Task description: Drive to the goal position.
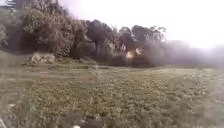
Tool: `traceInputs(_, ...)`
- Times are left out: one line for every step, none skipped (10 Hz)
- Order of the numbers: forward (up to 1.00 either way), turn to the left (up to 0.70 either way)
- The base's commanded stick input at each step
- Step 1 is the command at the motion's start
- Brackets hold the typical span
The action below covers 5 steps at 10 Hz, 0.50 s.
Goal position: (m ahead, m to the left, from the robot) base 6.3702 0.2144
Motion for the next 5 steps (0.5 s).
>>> traceInputs(0.7,0.0)
traceInputs(0.7,0.0)
traceInputs(0.7,0.0)
traceInputs(0.7,0.0)
traceInputs(0.7,0.0)
